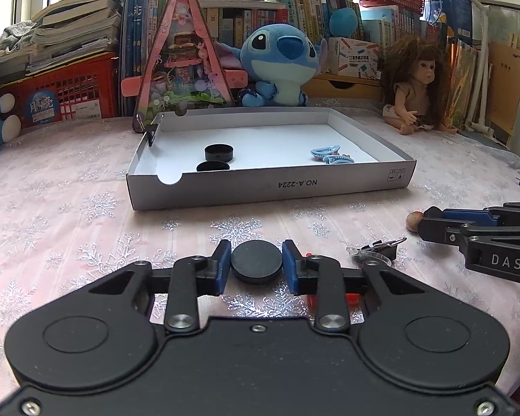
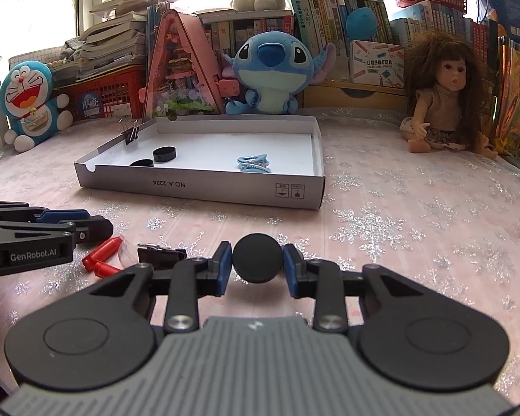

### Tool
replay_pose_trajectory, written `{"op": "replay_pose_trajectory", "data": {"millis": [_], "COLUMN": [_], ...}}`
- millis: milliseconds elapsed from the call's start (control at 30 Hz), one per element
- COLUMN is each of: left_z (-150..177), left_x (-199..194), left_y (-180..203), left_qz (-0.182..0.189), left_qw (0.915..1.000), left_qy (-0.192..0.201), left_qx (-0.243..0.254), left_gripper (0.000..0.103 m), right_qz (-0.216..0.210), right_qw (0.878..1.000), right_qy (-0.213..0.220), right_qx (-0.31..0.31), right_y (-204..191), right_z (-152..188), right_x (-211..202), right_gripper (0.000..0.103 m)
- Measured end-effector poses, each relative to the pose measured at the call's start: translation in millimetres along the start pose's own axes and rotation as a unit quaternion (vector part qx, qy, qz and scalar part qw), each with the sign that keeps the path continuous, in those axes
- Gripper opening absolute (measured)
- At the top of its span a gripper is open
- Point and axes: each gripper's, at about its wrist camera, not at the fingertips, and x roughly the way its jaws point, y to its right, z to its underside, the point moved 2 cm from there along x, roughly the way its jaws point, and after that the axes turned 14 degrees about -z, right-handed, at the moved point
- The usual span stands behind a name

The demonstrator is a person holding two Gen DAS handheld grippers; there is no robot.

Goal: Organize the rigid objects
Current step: 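Carry both black discs into the white box and open both tools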

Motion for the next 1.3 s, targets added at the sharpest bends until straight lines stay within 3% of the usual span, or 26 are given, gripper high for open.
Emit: {"op": "replay_pose_trajectory", "data": {"millis": [333, 667, 900, 1100, 1300], "left_z": [-29, -84, -118, -146, -158], "left_x": [3, 13, 44, 90, 133], "left_y": [-18, -27, -34, -33, -25], "left_qz": [0.025, 0.009, 0.015, 0.019, -0.004], "left_qw": [0.9974, 0.9979, 0.9956, 0.9932, 0.992], "left_qy": [-0.037, -0.01, -0.033, -0.078, -0.106], "left_qx": [-0.057, -0.064, -0.087, -0.085, -0.069], "left_gripper": [0.03, 0.03, 0.03, 0.03, 0.03], "right_qz": [-0.003, -0.02, -0.03, -0.045, -0.047], "right_qw": [1.0, 0.997, 0.993, 0.989, 0.985], "right_qy": [0.008, 0.002, -0.024, -0.058, -0.077], "right_qx": [0.019, 0.07, 0.107, 0.129, 0.145], "right_y": [8, 31, 50, 65, 73], "right_z": [-28, -71, -102, -123, -136], "right_x": [10, 38, 62, 95, 121], "right_gripper": [0.037, 0.037, 0.037, 0.037, 0.037]}}
